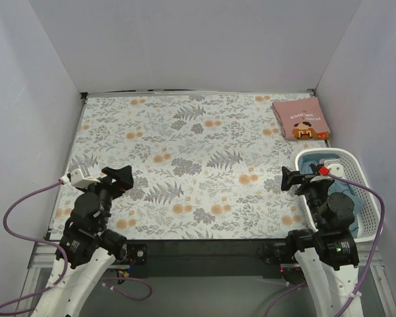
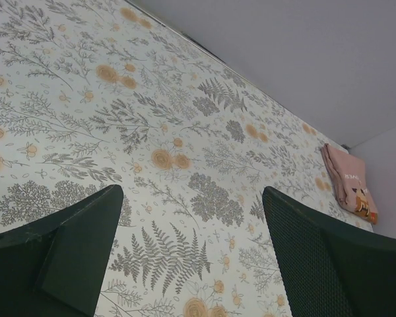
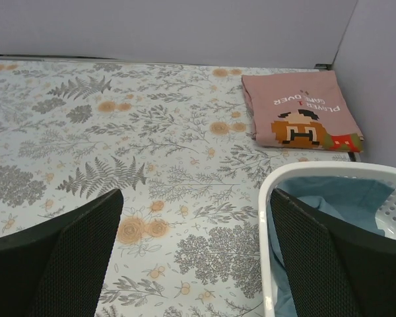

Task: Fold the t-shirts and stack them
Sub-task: Grab the tshirt from the pile

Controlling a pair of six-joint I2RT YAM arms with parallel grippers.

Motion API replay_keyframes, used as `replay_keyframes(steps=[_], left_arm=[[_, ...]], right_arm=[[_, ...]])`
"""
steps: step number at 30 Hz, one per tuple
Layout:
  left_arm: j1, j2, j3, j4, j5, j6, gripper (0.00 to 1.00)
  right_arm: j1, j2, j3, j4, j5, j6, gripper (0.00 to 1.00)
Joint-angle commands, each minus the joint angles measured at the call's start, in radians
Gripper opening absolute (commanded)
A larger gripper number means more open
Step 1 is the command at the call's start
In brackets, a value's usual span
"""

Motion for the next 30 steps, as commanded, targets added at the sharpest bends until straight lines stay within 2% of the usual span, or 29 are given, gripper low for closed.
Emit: replay_keyframes(steps=[1,5,8,12,15,18,20,23,30], left_arm=[[0.009,0.03,-0.022,0.025,-0.019,0.012,0.87],[0.009,0.106,-0.022,0.061,0.016,0.024,0.87],[0.011,0.181,-0.008,0.058,0.023,0.016,0.87],[0.014,0.22,-0.005,0.05,0.043,-0.005,0.87],[0.017,0.216,-0.008,0.061,0.064,0.007,0.88],[0.017,0.199,-0.015,0.065,0.069,0.015,0.87],[0.018,0.18,-0.021,0.067,0.069,0.013,0.87],[0.02,0.16,-0.024,0.068,0.076,0.016,0.87],[0.02,0.154,-0.027,0.073,0.084,0.024,0.87]], right_arm=[[-0.002,0.0,0.05,0.003,-0.075,-0.038,0.98],[-0.002,0.06,0.073,0.003,-0.215,-0.11,0.98],[-0.002,0.169,0.113,0.005,-0.215,-0.092,0.98],[-0.002,0.395,0.197,-0.004,-0.147,-0.025,0.98],[-0.002,0.528,0.291,-0.049,0.029,0.058,0.98],[-0.002,0.725,0.368,-0.083,0.182,0.089,0.98],[-0.007,0.778,0.38,-0.083,0.351,0.113,0.98],[-0.066,0.873,0.4,-0.087,0.462,0.136,0.98],[-0.365,0.988,0.32,-0.092,0.382,0.328,0.98]])
